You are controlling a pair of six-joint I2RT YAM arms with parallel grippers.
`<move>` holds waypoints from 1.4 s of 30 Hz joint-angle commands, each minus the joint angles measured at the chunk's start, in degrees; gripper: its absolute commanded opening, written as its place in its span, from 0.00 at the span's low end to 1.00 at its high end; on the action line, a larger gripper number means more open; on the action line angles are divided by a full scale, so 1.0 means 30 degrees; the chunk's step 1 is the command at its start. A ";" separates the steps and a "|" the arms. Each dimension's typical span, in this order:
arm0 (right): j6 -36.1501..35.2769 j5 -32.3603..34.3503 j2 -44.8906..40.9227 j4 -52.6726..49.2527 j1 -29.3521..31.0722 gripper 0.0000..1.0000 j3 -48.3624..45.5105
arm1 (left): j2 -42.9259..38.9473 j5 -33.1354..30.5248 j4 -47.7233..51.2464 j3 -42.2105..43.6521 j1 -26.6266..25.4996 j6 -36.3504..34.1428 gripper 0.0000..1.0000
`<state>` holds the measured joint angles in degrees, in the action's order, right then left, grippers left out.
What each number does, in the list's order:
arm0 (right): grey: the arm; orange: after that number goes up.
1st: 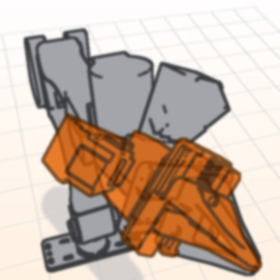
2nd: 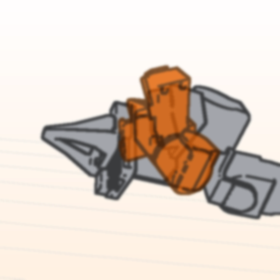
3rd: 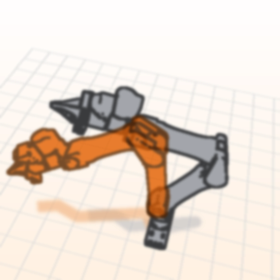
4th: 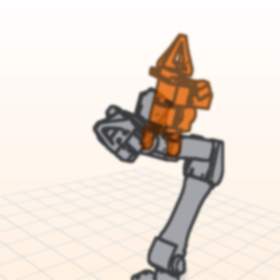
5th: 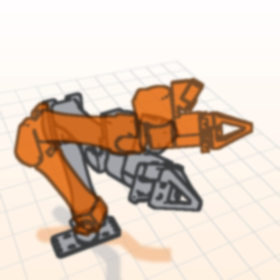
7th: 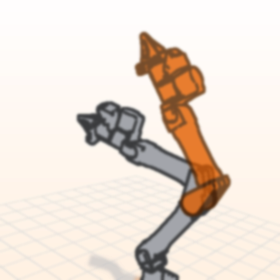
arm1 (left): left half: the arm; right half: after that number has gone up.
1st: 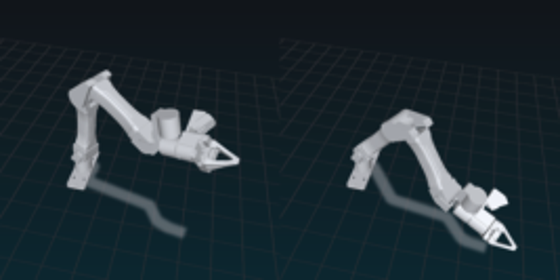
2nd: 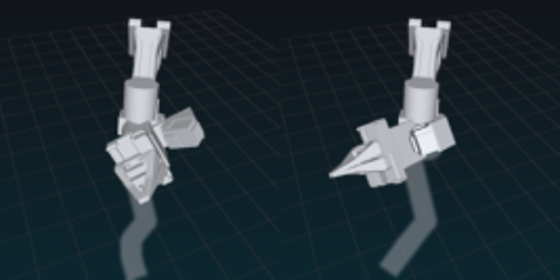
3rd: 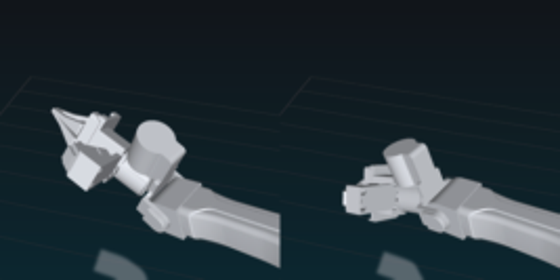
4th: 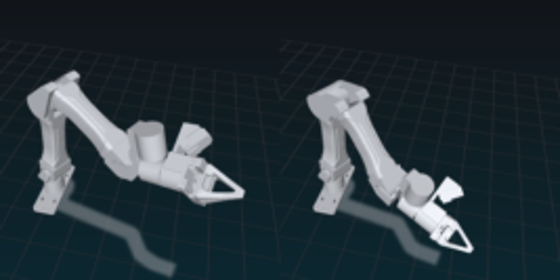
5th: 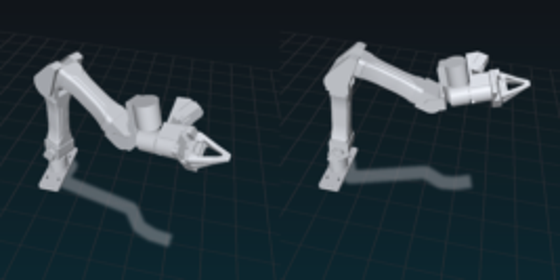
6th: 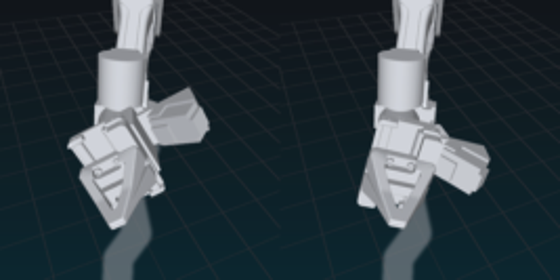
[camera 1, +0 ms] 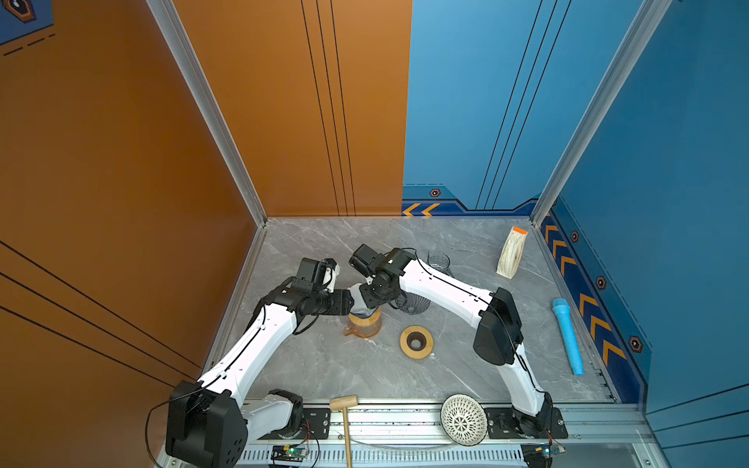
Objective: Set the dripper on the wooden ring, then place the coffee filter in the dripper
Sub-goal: 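Open the right gripper and release the filter inside the blue dripper, then withdraw the right gripper from the dripper toward the clear glass pitcher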
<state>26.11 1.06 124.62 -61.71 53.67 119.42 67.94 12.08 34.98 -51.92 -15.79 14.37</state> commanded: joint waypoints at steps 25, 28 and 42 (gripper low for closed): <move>-0.1890 0.5354 -0.5998 0.1622 0.0040 0.51 -0.2122 | -0.2850 -0.0467 0.0086 -0.1859 0.0196 -0.0174 0.85; -0.1965 0.6859 -0.6779 0.1847 -0.0233 0.50 -0.2821 | -0.3261 -0.0268 -0.0052 -0.2138 0.0166 -0.0384 0.85; -0.4260 0.8393 -1.0329 0.3495 -0.2640 0.49 -0.8084 | -0.5333 0.1182 -0.2949 -0.1361 0.0194 -0.0948 0.98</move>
<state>16.56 24.58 97.38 -53.98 47.48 99.18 53.39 13.63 29.43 -56.97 -15.79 12.84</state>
